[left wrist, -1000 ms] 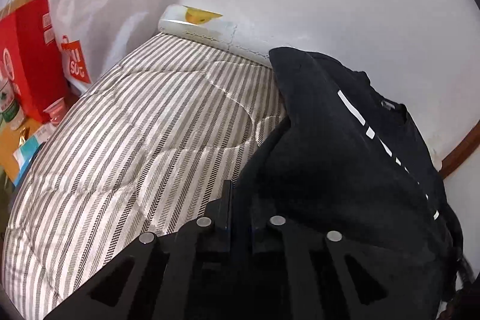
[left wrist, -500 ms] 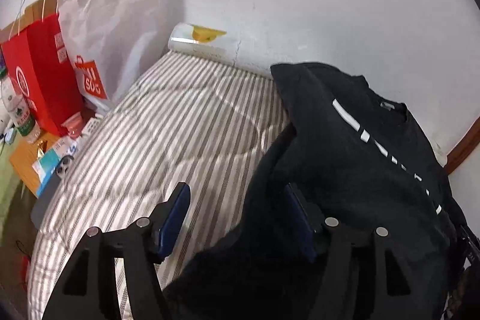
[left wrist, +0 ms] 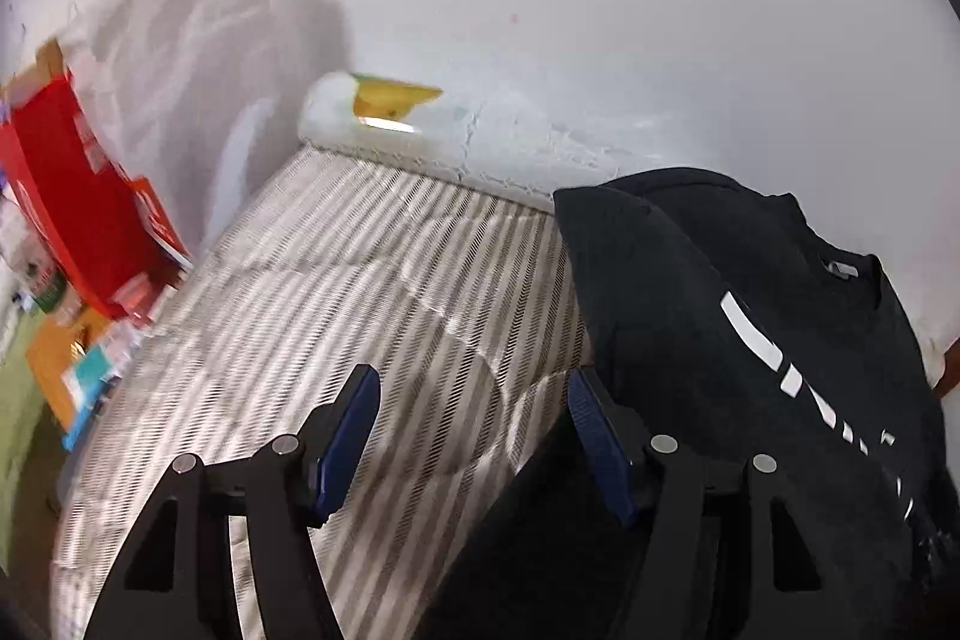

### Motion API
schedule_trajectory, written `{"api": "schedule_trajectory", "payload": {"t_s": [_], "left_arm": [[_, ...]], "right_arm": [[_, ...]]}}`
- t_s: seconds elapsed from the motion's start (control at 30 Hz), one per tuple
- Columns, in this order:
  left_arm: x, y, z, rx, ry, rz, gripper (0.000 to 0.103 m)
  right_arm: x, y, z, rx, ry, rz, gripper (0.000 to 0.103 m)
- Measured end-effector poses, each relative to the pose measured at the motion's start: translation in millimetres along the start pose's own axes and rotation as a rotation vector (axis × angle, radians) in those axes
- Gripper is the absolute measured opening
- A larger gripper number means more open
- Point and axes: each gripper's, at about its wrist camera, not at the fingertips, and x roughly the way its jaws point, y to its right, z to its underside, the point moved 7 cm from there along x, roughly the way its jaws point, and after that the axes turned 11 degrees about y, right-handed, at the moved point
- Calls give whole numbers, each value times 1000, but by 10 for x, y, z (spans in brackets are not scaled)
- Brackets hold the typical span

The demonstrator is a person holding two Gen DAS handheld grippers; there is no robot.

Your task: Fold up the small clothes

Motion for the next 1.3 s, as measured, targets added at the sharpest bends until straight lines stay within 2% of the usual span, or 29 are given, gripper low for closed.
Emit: {"api": "schedule_trajectory", "payload": {"t_s": [0.13,0.2,0.27,0.4,0.57,0.67,0.73,0.8,0.87,1.03,1.17,1.3], "left_arm": [[40,200,-28,12,8,88,63],[22,298,-28,21,27,126,63],[60,351,24,39,18,118,65],[151,353,127,77,-13,63,65],[93,253,168,76,-32,9,65],[-32,226,222,64,-37,35,65],[-111,210,246,61,-31,43,65],[-221,210,282,56,-23,52,67],[-343,216,351,43,-21,64,73],[-620,295,586,34,-30,109,75],[-843,324,733,51,-18,111,77],[-988,270,844,60,-11,103,78]], "right_arm": [[-113,180,-191,94,67,-38,9],[-176,312,-255,120,93,-24,9],[-148,396,-209,113,84,14,10],[61,373,-1,113,-3,17,13],[-112,422,-43,116,23,25,21],[-327,560,-41,146,32,28,36],[-544,702,-7,142,59,71,39],[-773,896,79,130,65,131,42],[-1038,1125,175,132,75,200,45],[-1689,1690,529,152,103,351,55],[-1886,1866,875,172,84,362,59],[-1811,1964,1212,194,47,344,61]]}}
